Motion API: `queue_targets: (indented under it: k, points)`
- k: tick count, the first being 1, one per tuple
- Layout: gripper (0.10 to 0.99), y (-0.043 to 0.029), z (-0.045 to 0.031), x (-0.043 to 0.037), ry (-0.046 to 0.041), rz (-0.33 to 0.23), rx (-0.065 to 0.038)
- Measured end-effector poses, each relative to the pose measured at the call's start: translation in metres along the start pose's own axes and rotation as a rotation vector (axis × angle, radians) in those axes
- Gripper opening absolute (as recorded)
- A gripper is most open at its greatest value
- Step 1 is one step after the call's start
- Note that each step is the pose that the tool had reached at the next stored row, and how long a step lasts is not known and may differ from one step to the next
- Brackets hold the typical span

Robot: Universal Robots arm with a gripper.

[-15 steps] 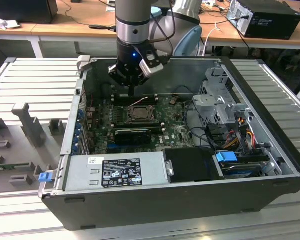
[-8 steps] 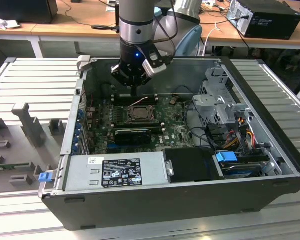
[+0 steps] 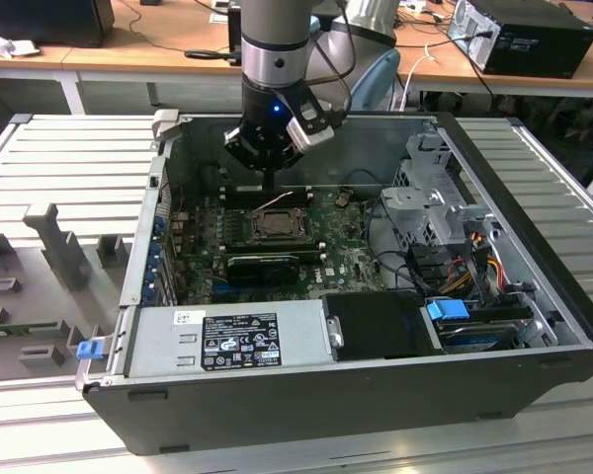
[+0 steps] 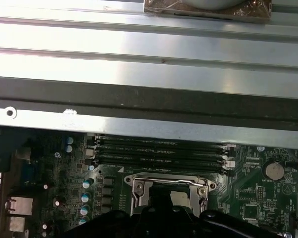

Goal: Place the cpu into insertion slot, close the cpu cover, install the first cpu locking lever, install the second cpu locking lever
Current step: 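Install the first cpu locking lever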

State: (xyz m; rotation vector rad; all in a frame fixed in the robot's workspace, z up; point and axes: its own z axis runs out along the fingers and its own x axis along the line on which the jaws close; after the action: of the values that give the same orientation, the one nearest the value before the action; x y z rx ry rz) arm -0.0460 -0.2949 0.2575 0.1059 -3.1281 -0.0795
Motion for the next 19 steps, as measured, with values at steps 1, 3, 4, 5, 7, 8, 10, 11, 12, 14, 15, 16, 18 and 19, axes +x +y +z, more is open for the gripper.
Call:
queue_targets:
  k: [1, 3, 4, 5, 7, 8, 10, 11, 12, 14, 15, 16, 18, 19]
  points:
    - [0.106, -0.0001, 0.0, -0.0013, 0.0, 0.0, 0.0]
    - [0.106, -0.0003, 0.0004, -0.0019, 0.0, 0.0, 0.0]
    - [0.106, -0.0005, 0.0008, -0.0022, -0.0001, 0.0, 0.0]
    - [0.106, -0.0015, 0.0015, -0.0023, -0.0004, 0.0, -0.004]
    - [0.106, -0.0034, 0.0025, -0.0025, -0.0018, 0.0, -0.022]
    - [0.106, -0.0045, 0.0037, -0.0025, -0.0023, 0.0, -0.026]
    - [0.106, -0.0059, 0.0072, -0.0025, -0.0026, 0.0, -0.032]
    - [0.106, -0.0064, 0.0095, -0.0025, -0.0028, 0.0, -0.034]
    - [0.106, -0.007, 0.013, -0.0025, -0.0029, 0.0, -0.036]
    - [0.106, -0.0076, 0.0164, -0.0025, -0.0029, -0.001, -0.038]
    - [0.106, -0.0077, 0.017, -0.0024, -0.0032, -0.001, -0.04]
    - [0.106, -0.0078, 0.018, -0.0025, -0.0034, -0.001, -0.046]
    - [0.106, -0.0078, 0.0187, -0.0027, -0.0046, -0.001, -0.06]
    - [0.106, -0.008, 0.019, -0.0027, -0.006, -0.001, -0.081]
